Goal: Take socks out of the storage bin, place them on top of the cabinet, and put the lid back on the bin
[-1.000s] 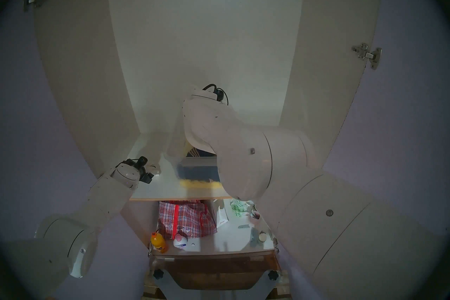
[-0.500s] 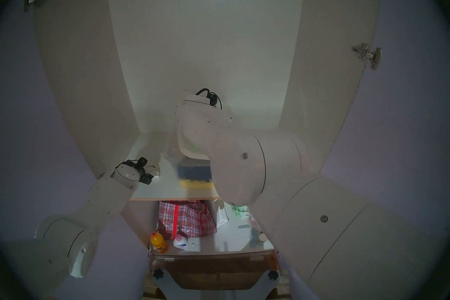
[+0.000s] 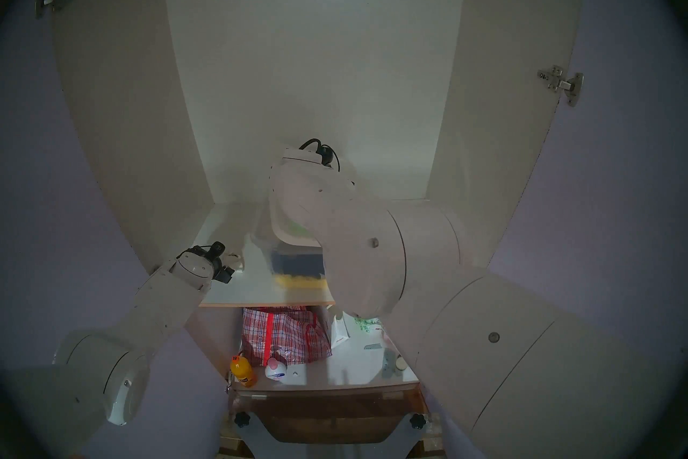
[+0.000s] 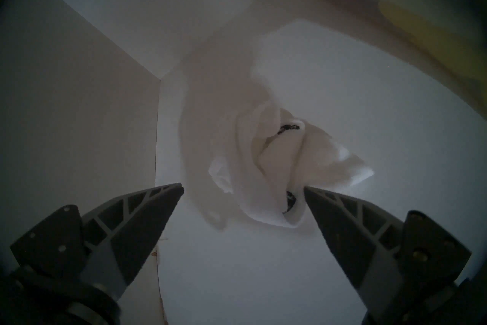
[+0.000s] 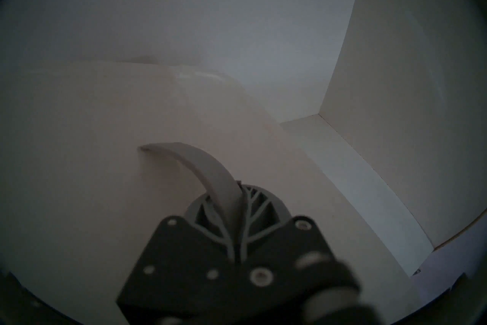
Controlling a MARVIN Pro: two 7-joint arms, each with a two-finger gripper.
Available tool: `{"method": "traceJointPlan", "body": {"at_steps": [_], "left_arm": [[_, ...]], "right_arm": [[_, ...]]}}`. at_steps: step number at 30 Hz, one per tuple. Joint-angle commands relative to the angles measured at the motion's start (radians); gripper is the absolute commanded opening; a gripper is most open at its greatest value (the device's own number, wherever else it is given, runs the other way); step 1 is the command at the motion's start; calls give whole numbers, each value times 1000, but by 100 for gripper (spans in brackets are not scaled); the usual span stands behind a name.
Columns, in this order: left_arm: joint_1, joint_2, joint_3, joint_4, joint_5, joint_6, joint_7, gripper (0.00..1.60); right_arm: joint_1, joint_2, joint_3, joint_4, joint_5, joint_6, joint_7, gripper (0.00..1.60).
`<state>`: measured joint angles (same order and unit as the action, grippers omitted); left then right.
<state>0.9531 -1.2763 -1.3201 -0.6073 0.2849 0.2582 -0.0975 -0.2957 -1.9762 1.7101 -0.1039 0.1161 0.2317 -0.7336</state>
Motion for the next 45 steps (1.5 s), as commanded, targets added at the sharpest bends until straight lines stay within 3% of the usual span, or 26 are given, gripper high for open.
{"method": "traceJointPlan", "body": {"at_steps": [1,15,45], "left_arm": [[-30,-2,-1,-20,1,-6,2,160],[-26,-3,-1,-10,0,-5,4,160],[-35,-5,-1,-8,-1,-7,9,160]], "right_arm": [[22,18,4,-31,4,-28,22,0],[27,48,1,-28,5,-19,54,0],[14,-31,-24,-27,-7,-46,162,0]]}}
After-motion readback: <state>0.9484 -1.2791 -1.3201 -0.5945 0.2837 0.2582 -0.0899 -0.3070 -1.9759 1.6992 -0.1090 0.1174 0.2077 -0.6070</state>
